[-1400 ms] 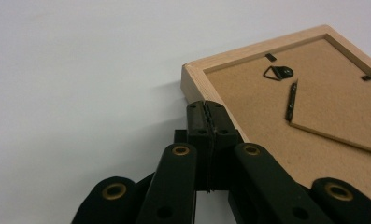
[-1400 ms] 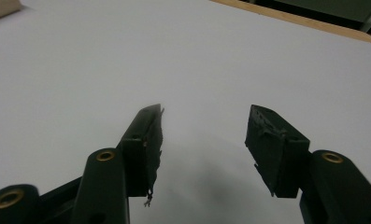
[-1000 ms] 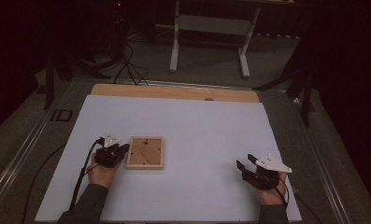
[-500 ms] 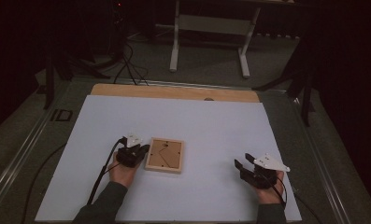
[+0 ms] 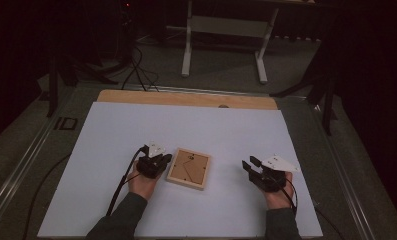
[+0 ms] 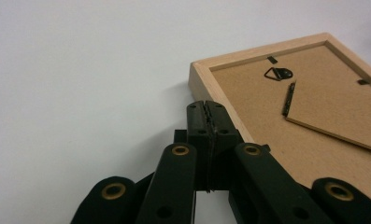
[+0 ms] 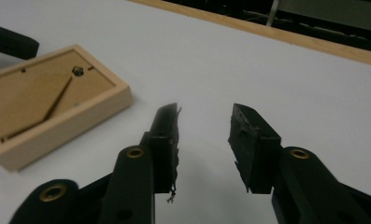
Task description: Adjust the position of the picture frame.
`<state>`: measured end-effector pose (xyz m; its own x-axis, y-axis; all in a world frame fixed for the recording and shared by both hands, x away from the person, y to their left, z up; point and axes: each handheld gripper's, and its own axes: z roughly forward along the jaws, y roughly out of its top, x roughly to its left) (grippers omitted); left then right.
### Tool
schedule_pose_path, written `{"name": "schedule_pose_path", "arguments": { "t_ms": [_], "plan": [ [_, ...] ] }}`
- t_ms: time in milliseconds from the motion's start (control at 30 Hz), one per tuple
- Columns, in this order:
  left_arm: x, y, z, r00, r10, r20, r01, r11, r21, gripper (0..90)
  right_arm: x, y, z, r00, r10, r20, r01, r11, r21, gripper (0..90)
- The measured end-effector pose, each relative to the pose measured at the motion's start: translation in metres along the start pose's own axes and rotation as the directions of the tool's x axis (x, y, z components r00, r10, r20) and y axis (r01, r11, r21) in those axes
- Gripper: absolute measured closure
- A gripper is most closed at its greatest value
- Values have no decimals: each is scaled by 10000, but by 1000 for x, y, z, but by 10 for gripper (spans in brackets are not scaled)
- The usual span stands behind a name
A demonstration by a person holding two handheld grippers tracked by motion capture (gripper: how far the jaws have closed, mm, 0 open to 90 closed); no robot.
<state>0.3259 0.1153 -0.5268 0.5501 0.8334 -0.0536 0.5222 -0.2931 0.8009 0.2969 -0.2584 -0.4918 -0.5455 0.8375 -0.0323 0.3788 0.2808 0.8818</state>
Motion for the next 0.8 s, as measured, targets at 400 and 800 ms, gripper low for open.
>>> {"name": "schedule_pose_path", "arguments": {
  "t_ms": [400,800],
  "plan": [
    [-6,-14,-26,9988,331,360,-323,9992,-228,894,21,29,38,9976,-390,-571,406,9988,265,806],
    [-14,-25,-41,9937,593,947,-564,9979,-330,895,34,44,74,9936,-706,-881,788,9926,928,897]
  ]
}}
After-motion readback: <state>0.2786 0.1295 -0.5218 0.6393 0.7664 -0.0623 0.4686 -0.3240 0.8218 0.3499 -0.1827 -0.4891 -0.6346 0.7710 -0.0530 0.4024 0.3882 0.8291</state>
